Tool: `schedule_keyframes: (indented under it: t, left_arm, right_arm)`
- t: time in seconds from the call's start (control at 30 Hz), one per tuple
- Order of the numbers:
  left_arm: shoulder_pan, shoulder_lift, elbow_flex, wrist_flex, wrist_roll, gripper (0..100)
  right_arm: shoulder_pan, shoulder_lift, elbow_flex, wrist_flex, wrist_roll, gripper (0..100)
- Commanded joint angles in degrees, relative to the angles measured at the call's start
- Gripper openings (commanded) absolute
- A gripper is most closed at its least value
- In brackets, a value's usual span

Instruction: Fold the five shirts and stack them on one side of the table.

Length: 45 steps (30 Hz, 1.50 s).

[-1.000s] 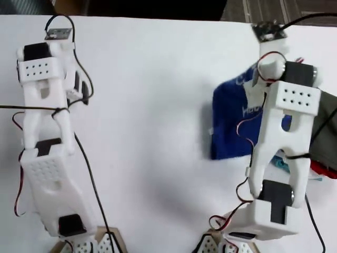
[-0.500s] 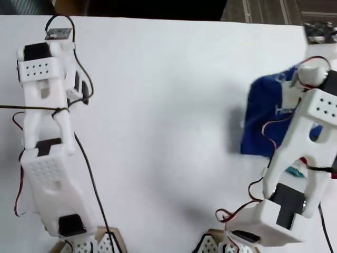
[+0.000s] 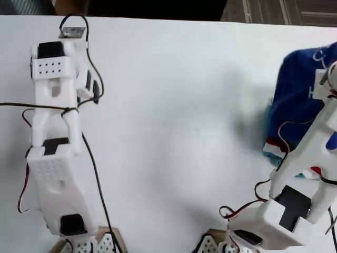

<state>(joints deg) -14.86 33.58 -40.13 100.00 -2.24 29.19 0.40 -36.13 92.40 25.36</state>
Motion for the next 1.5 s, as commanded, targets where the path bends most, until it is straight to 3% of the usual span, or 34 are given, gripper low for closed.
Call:
schedule_keyframes:
  t: [0.0, 0.47, 0.57, 0.77, 0.97, 1.23, 1.47]
  left_arm:
    - [0.26, -4.22, -0.22, -0.62, 0.26, 20]
    - [0.26, -4.31, -0.22, -0.26, 0.35, 20]
    - [0.26, -4.31, -0.22, -0.26, 0.35, 20]
    - [0.35, -4.31, -0.22, -0.18, 0.26, 20]
    - [0.35, -4.31, -0.22, -0.09, 0.35, 20]
    - [0.97, -4.31, -0.22, -0.44, 0.44, 20]
    - [0.97, -4.31, -0.22, -0.44, 0.44, 20]
  right_arm:
    - [3.21, 0.13, -2.02, 0.04, 1.85, 2.1]
    - [14.99, 21.93, -2.29, -6.37, 4.13, 2.5]
    - [15.08, 24.13, -2.29, -6.11, 5.63, 7.7]
    - [15.08, 24.31, -2.55, -9.1, 5.36, 24.5]
    - [16.48, 19.38, -5.36, -7.96, 3.43, 25.1]
    - [15.96, 17.63, -4.04, 4.35, 4.57, 25.1]
    - [19.38, 18.86, 6.07, 2.42, 4.75, 25.1]
